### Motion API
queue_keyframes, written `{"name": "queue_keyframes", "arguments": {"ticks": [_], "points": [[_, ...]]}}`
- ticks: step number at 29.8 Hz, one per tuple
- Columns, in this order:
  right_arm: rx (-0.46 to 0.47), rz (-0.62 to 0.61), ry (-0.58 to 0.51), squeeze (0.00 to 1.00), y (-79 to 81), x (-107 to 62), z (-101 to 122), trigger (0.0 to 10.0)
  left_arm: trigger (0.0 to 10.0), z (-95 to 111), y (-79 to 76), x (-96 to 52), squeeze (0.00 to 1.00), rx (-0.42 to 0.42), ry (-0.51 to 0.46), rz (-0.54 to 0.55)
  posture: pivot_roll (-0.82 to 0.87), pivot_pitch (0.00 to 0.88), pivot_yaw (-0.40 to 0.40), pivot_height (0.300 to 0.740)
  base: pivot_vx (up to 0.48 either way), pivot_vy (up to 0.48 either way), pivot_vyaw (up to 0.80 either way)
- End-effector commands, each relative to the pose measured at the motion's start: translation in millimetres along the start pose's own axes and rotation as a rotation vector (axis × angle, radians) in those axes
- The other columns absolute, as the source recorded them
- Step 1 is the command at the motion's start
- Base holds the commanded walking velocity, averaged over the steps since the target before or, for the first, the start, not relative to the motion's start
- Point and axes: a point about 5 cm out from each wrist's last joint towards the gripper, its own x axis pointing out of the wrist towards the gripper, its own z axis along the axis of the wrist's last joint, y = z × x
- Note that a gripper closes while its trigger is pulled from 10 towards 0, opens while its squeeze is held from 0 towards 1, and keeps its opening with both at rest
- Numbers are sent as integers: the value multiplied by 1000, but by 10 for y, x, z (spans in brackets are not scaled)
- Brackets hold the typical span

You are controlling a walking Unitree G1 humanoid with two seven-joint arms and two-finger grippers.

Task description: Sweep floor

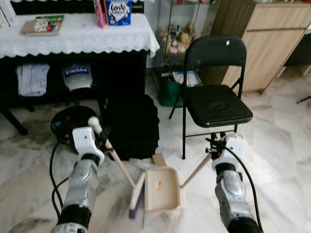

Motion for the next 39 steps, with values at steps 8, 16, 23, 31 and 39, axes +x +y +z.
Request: {"name": "queue_keyframes", "arguments": {"ticks": [8, 16, 23, 31, 39], "points": [[-64, -21, 103, 0, -5, -20, -134, 10000, 10000, 222, -73, 62, 0, -117, -86, -25, -83, 46, -25, 740, 0, 0, 0], [-65, -13, 151, 0, 33, -42, -195, 10000, 10000, 355, -106, 105, 0, -218, -127, -21, -82, 45, -24, 740, 0, 0, 0], [-61, -13, 153, 0, 43, -34, -193, 10000, 10000, 391, -122, 110, 0, -211, -148, 16, -83, 47, -25, 740, 0, 0, 0], [-51, -10, 147, 0, 57, -38, -182, 10000, 10000, 319, -220, 149, 0, -92, -131, -7, -81, 50, -22, 740, 0, 0, 0], [-47, -6, 143, 0, 68, -43, -184, 10000, 10000, 251, -279, 230, 0, -78, -105, 11, -91, 53, -17, 740, 0, 0, 0]]}}
